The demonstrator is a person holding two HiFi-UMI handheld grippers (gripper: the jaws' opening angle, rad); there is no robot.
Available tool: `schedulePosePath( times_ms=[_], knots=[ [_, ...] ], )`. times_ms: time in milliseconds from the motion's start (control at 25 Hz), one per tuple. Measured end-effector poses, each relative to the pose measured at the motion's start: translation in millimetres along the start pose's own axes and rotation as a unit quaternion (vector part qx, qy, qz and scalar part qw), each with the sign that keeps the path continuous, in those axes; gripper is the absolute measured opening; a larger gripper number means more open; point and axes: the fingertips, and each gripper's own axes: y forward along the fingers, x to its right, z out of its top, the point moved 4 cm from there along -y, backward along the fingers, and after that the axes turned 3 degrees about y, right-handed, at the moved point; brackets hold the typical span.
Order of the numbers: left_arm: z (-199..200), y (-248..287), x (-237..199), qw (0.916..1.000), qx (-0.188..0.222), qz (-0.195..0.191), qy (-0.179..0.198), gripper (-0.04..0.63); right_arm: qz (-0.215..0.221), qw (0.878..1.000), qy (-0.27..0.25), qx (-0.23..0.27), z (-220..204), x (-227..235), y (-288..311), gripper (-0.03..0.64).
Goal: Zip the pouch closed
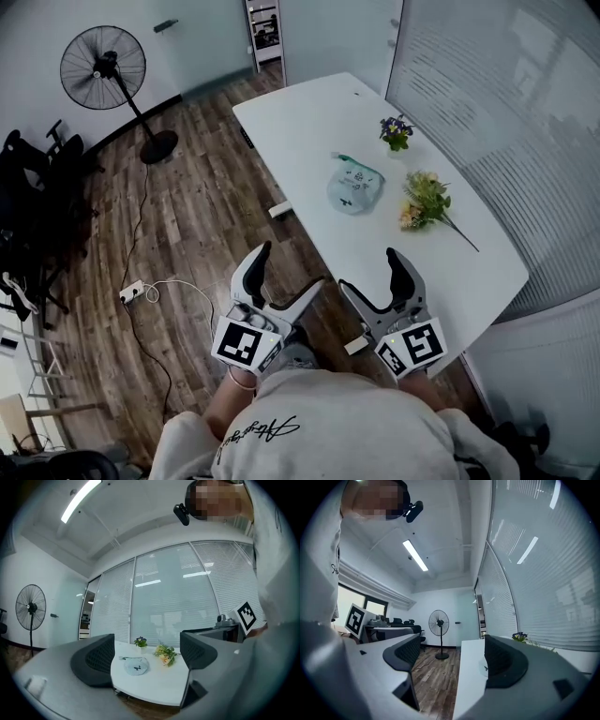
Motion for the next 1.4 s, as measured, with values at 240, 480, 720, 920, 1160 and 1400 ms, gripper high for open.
schedulePosePath(
  times_ms=[240,480,720,920,1160,1400],
  knots=[
    [-0.9,42.6,-46.0,0.999,0.002,-0.045,0.001,0.42,-0.049,0.999,-0.001,0.008,7.2,24.9,44.2,0.412],
    [-7.8,71.3,-83.1,0.9971,0.002,-0.075,-0.004,0.42,-0.077,0.997,-0.001,0.004,5.7,35.3,79.8,0.411],
    [-16.8,87.8,-108.3,0.9949,0.0,-0.1,-0.012,0.42,-0.099,0.995,0.0,0.002,2.7,39.6,106.7,0.411],
    [-25.8,100.2,-122.0,0.9929,-0.002,-0.117,-0.019,0.42,-0.114,0.994,0.004,-0.001,-3.7,41.6,122.8,0.411],
    [-35.9,113.5,-120.6,0.9908,-0.009,-0.132,-0.029,0.42,-0.125,0.992,0.008,-0.004,-7.7,48.6,127.2,0.411],
    [-40.1,130.8,-115.3,0.9901,-0.016,-0.135,-0.033,0.42,-0.132,0.991,0.014,0.002,-5.7,67.9,126.7,0.411]
  ],
)
